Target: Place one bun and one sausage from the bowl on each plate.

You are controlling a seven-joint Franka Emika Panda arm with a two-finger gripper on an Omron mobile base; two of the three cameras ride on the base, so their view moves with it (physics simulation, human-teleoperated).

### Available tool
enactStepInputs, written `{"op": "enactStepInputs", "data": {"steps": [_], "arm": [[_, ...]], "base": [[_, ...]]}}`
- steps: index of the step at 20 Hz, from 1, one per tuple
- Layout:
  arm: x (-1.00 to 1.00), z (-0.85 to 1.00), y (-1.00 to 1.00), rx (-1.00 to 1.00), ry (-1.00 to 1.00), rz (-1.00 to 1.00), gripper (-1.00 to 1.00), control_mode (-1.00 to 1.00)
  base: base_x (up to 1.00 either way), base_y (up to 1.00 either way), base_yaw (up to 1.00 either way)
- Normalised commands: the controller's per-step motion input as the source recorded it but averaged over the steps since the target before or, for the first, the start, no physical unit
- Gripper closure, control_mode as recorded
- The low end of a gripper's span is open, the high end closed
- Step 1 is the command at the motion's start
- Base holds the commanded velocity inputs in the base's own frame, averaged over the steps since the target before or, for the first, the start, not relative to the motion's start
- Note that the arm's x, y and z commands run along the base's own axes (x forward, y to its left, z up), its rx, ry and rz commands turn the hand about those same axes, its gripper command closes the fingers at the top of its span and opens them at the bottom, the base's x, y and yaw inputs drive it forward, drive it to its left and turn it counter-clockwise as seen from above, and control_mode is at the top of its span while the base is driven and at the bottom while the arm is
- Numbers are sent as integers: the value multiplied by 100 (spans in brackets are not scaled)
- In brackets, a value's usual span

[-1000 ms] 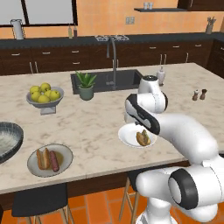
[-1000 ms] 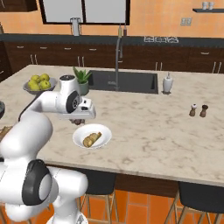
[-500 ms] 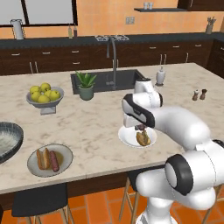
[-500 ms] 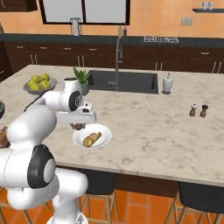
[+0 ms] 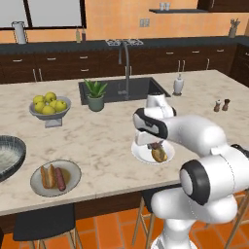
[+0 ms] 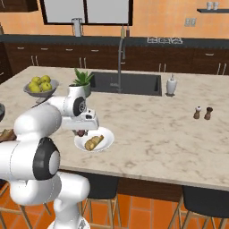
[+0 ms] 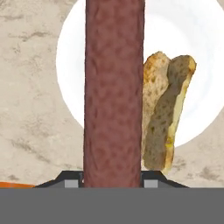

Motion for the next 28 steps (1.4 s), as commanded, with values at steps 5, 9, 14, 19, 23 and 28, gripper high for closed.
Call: {"op": "enactStepInputs", "data": {"steps": [5, 9, 14, 19, 23, 28], "arm": [[78, -40, 32, 1, 5, -7, 100, -100], [51, -15, -6, 3, 6, -10, 100, -100], [7, -38, -8, 0, 6, -4, 100, -100], [-3, -29, 0, 0, 0, -1, 100, -100], [0, -3, 0, 0, 1, -2, -100, -100], [-2, 0, 0, 0, 0, -1, -100, -100]], "base": [[0, 0, 0], [0, 0, 0], [0, 0, 0], [0, 0, 0], [0, 0, 0], [0, 0, 0]]}}
